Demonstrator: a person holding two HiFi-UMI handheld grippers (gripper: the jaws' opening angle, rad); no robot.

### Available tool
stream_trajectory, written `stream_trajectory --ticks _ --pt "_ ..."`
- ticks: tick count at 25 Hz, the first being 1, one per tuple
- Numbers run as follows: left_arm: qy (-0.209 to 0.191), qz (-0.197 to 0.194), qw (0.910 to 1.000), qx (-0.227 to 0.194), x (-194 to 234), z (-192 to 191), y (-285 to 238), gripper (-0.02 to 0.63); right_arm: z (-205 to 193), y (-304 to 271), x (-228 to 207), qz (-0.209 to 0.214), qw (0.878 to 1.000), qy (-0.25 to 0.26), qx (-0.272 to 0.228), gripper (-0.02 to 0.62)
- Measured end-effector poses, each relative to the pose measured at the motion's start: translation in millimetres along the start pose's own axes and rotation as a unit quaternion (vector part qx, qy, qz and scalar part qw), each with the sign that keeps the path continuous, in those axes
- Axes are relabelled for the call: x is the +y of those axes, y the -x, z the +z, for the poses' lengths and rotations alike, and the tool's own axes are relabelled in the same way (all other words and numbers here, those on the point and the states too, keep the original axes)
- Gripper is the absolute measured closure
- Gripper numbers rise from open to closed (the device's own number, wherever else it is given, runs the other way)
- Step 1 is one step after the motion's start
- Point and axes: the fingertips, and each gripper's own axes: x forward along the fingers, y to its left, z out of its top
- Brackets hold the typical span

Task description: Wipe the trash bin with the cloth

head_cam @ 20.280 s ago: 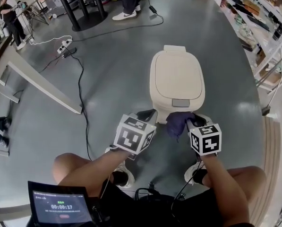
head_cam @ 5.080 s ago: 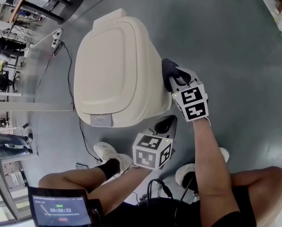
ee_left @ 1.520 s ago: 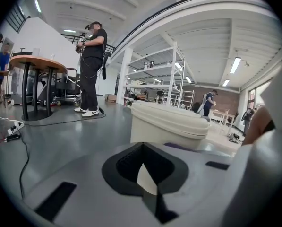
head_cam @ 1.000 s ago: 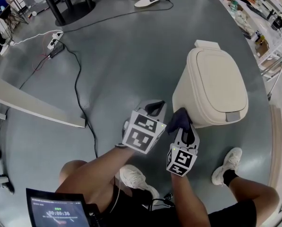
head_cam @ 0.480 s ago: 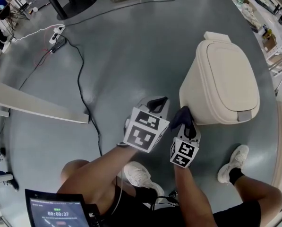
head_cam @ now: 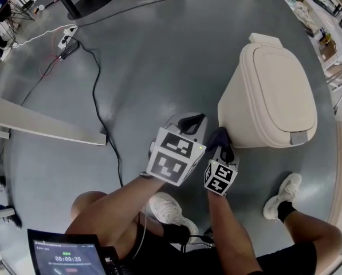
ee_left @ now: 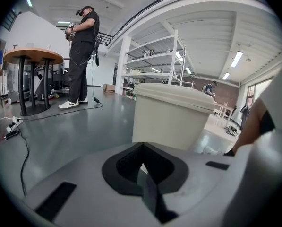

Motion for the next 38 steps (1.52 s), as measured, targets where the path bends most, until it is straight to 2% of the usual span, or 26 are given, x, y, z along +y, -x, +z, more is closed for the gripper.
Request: stream_trajectory --ticks 4,8,12,18,23,28,38 --pt "-0.002 -0.002 1.0 -0.004 -2.2 2.1 0.6 0.609 1.1 3.7 0.9 -0.001 1.0 -0.002 -0.002 0.529" --pt "0.0 -0.001 0.9999 -0.01 0.2 5.5 2.2 0.609 25.3 19.6 7.7 0.003 0.999 -0.005 -0.036 0.529" --pt "0.006 0.006 0.9998 -0.017 8.7 7.5 4.9 0.609 66.9 44.2 18.4 0.008 0.995 -0.014 -0.096 0.529" --pt "0.024 0.009 0.9992 -0.03 15.6 18.0 7.8 0.609 141.2 75.6 21.5 0.008 0.982 -0.047 -0.18 0.529" --pt "0.028 0.015 0.9985 -0.044 18.2 25.9 9.4 0.609 185.9 91.4 18.4 -0.005 0.973 -0.068 -0.219 0.529" --pt "0.029 0.015 0.9981 -0.052 16.9 31.4 9.6 0.609 197.4 90.9 16.0 -0.02 0.971 -0.079 -0.225 0.529" --pt "0.025 0.012 0.9984 -0.048 13.4 31.2 8.4 0.609 163.5 63.8 3.3 -0.047 0.979 -0.084 -0.177 0.529"
